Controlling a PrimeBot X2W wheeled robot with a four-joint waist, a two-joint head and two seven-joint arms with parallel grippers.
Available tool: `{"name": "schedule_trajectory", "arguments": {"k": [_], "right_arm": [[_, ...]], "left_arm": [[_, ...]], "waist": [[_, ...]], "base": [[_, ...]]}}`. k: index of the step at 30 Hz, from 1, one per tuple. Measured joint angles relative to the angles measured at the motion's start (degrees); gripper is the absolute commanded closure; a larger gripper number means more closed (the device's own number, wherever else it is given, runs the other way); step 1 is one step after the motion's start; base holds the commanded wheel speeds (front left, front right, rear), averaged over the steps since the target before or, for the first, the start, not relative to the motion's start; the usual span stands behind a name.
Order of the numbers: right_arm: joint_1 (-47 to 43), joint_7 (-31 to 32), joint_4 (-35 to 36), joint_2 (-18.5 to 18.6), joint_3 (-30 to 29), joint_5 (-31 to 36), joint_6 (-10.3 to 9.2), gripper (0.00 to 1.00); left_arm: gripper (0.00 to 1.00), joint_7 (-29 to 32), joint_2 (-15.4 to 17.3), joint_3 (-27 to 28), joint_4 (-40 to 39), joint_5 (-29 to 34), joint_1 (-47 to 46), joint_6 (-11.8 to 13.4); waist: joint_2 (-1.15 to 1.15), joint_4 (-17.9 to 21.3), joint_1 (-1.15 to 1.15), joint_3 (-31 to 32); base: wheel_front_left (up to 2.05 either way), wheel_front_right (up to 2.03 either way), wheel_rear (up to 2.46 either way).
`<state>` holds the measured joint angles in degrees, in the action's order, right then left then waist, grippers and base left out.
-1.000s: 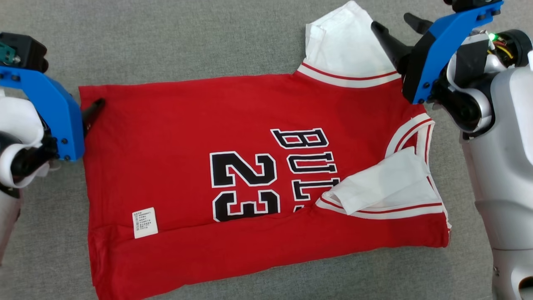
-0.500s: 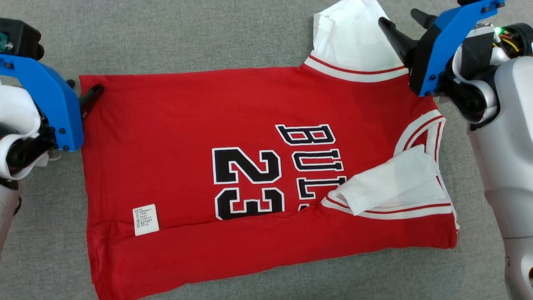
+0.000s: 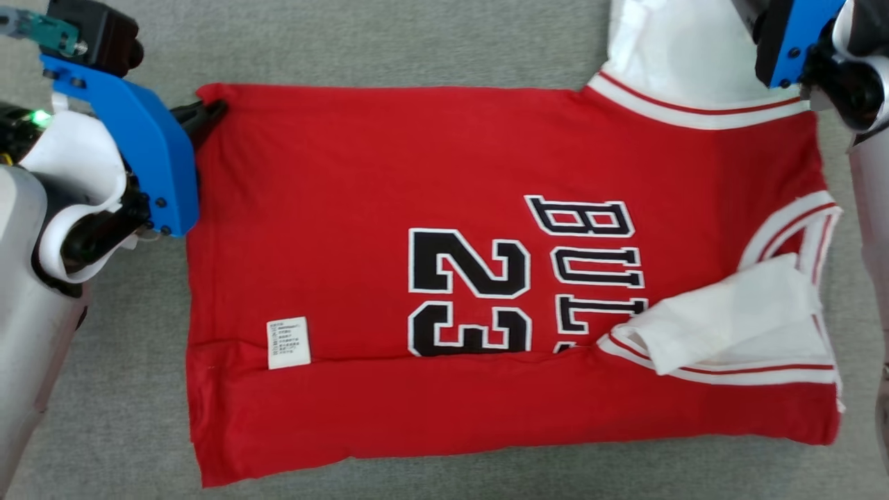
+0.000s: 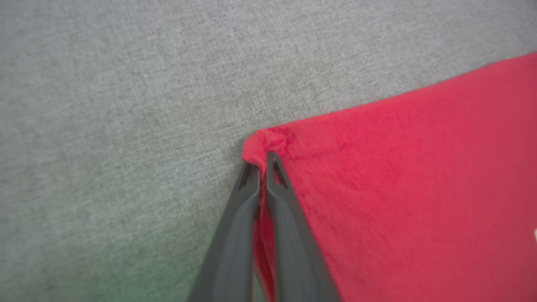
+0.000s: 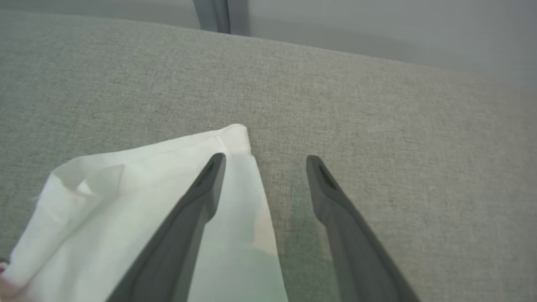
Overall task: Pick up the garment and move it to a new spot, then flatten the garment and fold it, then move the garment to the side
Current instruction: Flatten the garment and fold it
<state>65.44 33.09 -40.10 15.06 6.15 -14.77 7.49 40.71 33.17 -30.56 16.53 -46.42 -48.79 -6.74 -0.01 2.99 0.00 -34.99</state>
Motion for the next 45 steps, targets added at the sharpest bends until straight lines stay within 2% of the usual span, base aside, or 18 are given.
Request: {"name": "schedule_trajectory", "arguments": {"k": [6, 7, 8, 9, 13, 19, 30, 35, 38, 45], "right_arm": [[3.2, 3.6, -3.0, 0.4, 0.6, 4.2, 0.0, 0.0], [3.6, 3.7, -3.1, 0.7, 0.9, 4.5, -0.01, 0.06], [4.0, 4.1, -3.3, 1.0, 1.3, 4.8, -0.01, 0.06], [4.3, 4.4, -3.4, 1.4, 1.6, 5.1, -0.01, 1.0], [4.7, 3.6, -3.2, 1.3, 1.5, 4.6, 0.02, 1.0], [3.2, -1.3, -2.7, 1.6, 0.7, 3.2, 0.0, 1.0], [-2.4, -11.2, 0.6, 1.4, 2.4, -3.0, 0.0, 1.0], [-9.4, -14.6, 4.7, 2.1, 4.7, -7.4, 0.0, 1.0], [-15.0, -15.4, 7.6, 3.7, 5.2, -9.6, 0.0, 1.0], [-28.1, -15.5, 15.8, 5.7, 2.6, -12.7, 0.0, 1.0]], "left_arm": [[1.0, -2.1, -1.5, -1.8, -1.4, -0.5, -1.9, -0.5], [1.0, -2.5, -1.7, -2.0, -1.4, -0.5, -2.1, -0.7], [1.0, -3.0, -1.9, -2.2, -1.4, -0.5, -2.3, -0.7], [1.0, -3.4, -2.0, -2.6, -1.4, -0.5, -2.6, -0.7], [1.0, -5.9, -2.2, -3.5, -0.9, -0.6, -3.2, -0.9], [1.0, -10.0, -1.8, -3.7, 1.2, -0.3, -3.0, -0.9], [1.0, -18.6, -1.5, -2.9, 4.6, -0.1, 1.6, -0.8], [1.0, -23.0, -2.2, -3.5, 5.3, -0.7, 5.3, -0.8], [1.0, -25.8, -2.6, -4.8, 5.6, -0.9, 8.5, -0.8], [1.0, -34.1, -2.6, -7.9, 5.2, -0.2, 15.0, -0.8]], "waist": [[0.0, -3.3, 0.0, -2.6], [0.0, -3.7, 0.0, -3.0], [-0.01, -4.1, -0.01, -3.4], [-0.01, -4.4, -0.01, -3.7], [-0.01, -4.5, -0.01, -4.2], [0.01, -3.5, 0.01, -2.8], [0.03, -2.2, 0.02, 4.2], [0.02, -2.3, -0.01, 8.5], [0.02, -2.2, 0.0, 11.0], [0.01, -1.5, -0.01, 15.8]], "base": [[0.0, 0.0, 0.0], [0.0, 0.0, 0.0], [0.0, 0.0, 0.0], [0.0, 0.0, 0.0], [0.0, 0.0, 0.0], [0.0, 0.0, 0.0], [0.0, 0.0, 0.0], [0.0, 0.0, 0.0], [0.0, 0.0, 0.0], [0.0, 0.0, 0.0]]}}
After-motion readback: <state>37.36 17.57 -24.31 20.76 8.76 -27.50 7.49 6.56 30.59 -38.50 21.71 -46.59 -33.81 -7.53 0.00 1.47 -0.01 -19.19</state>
